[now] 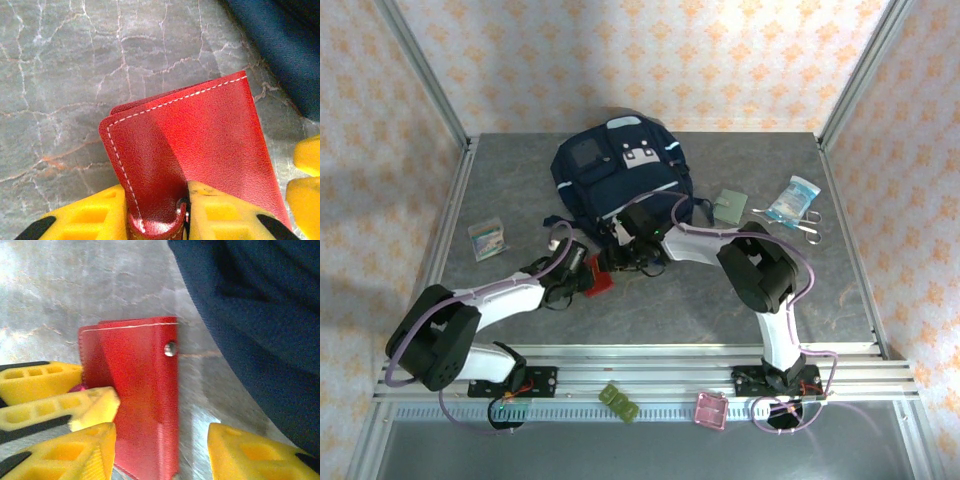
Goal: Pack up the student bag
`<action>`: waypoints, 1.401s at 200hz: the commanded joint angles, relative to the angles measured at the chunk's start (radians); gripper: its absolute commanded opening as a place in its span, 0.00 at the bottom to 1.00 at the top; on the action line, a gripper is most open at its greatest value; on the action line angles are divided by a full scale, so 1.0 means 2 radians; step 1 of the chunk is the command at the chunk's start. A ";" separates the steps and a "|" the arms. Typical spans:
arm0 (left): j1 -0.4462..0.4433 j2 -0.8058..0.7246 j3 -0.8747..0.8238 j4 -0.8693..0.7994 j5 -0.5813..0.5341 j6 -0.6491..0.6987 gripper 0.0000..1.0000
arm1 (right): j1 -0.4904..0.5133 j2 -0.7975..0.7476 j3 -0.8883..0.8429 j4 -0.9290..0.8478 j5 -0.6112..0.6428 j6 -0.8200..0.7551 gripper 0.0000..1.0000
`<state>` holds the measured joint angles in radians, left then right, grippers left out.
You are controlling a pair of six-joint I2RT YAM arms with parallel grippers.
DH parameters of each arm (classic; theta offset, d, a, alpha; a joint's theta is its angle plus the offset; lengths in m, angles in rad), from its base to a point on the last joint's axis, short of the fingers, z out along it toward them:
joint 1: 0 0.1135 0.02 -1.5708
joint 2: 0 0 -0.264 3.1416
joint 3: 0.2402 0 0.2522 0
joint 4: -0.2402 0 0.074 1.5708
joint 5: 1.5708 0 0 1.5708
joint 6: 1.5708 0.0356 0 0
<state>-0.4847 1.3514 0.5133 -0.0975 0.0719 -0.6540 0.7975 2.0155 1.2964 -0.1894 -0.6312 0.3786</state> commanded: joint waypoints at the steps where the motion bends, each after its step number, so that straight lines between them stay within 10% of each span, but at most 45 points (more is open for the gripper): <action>1: -0.005 -0.002 -0.020 -0.067 0.011 -0.004 0.29 | -0.004 -0.018 -0.016 -0.033 0.032 0.012 0.49; 179: -0.005 -0.049 -0.057 -0.026 0.021 -0.026 0.28 | 0.027 0.076 0.067 -0.020 -0.149 -0.041 0.29; 232: -0.005 -0.073 -0.054 -0.029 0.012 -0.035 0.28 | 0.027 0.076 0.071 -0.028 -0.131 -0.038 0.00; 280: -0.005 -0.160 0.005 -0.077 -0.024 -0.035 0.54 | -0.003 -0.010 0.036 0.002 -0.110 -0.018 0.00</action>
<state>-0.4847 1.1259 0.4297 -0.1967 0.0769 -0.7223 0.8234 2.1319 1.4063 -0.2340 -0.8566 0.3214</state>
